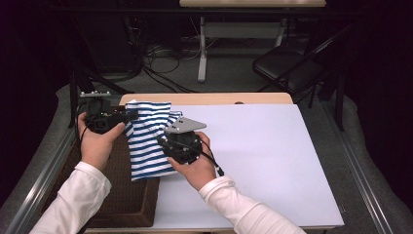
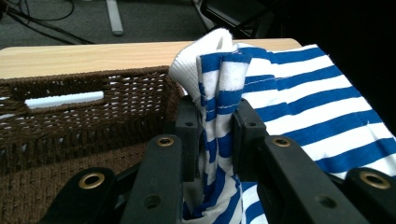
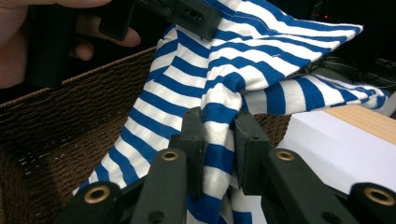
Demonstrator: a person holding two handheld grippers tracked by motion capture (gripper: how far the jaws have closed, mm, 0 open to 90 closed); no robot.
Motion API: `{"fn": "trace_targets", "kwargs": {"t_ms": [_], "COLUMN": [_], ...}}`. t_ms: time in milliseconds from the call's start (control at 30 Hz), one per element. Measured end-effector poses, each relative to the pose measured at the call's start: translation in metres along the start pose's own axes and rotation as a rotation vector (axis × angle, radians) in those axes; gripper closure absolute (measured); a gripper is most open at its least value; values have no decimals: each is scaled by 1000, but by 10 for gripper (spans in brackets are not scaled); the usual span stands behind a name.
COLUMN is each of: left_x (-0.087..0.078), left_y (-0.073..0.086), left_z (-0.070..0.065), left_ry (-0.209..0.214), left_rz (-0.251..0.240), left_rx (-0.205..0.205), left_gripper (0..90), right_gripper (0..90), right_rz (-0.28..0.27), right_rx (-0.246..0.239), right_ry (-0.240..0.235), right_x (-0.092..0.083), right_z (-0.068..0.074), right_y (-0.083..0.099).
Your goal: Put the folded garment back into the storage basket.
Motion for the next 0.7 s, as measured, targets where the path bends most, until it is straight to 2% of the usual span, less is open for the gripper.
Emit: {"fn": "trace_targets", "kwargs": {"t_ms": [133, 467, 700], "left_x": [-3, -13, -19], "left_y": [1, 4, 12], "left_z": [4, 14, 24], "left_ry": [-8, -23, -34], "left_rz": [9, 16, 26], "left_rx": [-1, -16, -32], "left_gripper": [759, 758, 758], "right_gripper": [762, 762, 762], "right_rz": [5, 8, 21], "right_rx": [7, -17, -19], "right_ry": [-6, -12, -29], "right_x": [3, 12, 19], "right_z": [4, 18, 29], "right_y": [-1, -1, 1]}}
Point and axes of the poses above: each handheld gripper's, and its own axes: x roughly forward along the jaws, y roughly out of its underside, z roughly to its left, the point moved 3 cm from there along x, roughly forward along the jaws, and after that the axes turned 14 degrees about y, right-handed, at the moved point
